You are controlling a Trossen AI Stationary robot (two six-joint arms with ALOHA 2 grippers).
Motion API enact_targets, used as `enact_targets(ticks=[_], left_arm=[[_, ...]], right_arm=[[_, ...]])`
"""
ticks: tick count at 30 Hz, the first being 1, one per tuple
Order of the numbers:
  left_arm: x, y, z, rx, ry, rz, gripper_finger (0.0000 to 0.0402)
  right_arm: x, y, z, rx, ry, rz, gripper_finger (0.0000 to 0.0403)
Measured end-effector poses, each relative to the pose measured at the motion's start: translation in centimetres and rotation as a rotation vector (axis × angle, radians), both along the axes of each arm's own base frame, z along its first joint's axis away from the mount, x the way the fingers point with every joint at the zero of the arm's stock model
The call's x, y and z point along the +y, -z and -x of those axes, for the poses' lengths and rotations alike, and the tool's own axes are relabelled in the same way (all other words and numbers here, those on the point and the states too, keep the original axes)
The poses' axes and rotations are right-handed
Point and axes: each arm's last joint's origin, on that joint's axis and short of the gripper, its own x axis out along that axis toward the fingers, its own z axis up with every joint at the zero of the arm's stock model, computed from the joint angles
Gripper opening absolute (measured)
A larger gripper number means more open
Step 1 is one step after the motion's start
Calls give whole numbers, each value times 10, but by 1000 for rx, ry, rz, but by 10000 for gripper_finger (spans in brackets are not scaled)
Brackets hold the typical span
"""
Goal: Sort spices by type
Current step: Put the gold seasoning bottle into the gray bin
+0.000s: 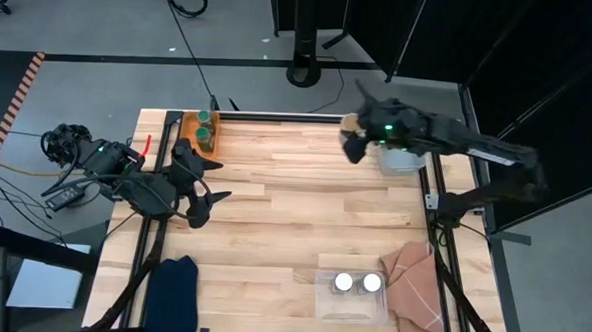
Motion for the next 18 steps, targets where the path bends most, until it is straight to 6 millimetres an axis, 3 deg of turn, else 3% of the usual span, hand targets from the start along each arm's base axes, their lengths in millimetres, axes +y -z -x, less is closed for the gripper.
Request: enact_targets(ticks=[8,18], left_arm=[[0,0,0,-13,-24,4,332],[-1,2,-4,-25,-60,-2,332]], right_arm=[[5,8,61,-26,130,-7,290],[8,57,112,-46,324,-48,290]])
